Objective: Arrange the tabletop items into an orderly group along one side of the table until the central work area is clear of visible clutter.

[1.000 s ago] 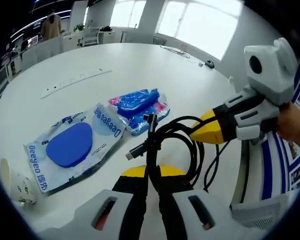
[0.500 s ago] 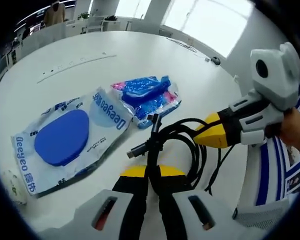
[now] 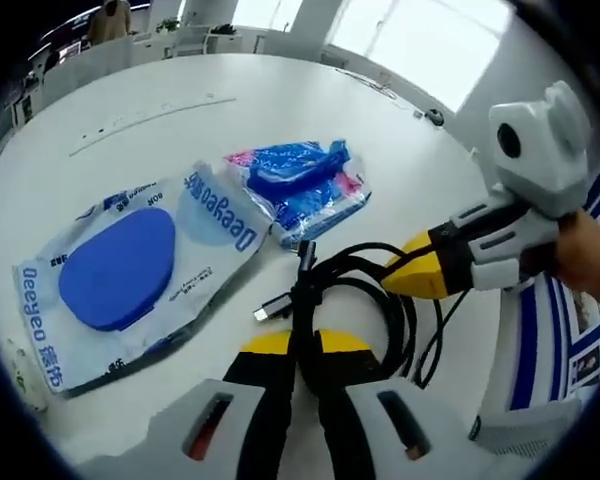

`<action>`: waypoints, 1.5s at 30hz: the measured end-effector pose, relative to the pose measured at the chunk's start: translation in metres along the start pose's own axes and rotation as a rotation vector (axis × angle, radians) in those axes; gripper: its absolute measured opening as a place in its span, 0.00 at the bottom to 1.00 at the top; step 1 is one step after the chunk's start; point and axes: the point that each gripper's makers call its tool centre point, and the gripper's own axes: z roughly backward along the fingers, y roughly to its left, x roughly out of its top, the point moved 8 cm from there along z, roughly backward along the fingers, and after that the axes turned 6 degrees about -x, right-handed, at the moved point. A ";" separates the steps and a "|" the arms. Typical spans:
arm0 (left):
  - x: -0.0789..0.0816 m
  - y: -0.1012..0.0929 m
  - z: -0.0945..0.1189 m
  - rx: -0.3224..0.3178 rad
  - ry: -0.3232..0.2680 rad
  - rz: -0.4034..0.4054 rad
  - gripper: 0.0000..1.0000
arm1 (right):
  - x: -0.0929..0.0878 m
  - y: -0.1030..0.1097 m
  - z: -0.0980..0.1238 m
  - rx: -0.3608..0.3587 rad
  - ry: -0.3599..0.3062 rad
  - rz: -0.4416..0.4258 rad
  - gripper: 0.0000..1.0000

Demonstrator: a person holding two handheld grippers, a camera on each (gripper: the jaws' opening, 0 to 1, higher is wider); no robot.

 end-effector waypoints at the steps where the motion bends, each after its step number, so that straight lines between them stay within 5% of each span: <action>1: 0.000 0.000 0.000 0.000 0.000 0.001 0.04 | 0.000 0.000 0.000 -0.001 0.000 0.002 0.02; 14: 0.000 -0.001 0.001 -0.008 -0.019 -0.020 0.07 | -0.006 -0.001 0.000 -0.012 -0.021 0.015 0.09; 27: 0.002 -0.004 0.009 -0.008 -0.051 -0.047 0.24 | -0.005 -0.002 0.008 -0.028 -0.062 0.025 0.20; 45: -0.009 0.002 0.041 -0.026 -0.114 -0.055 0.42 | -0.005 -0.001 0.030 0.049 -0.117 0.070 0.41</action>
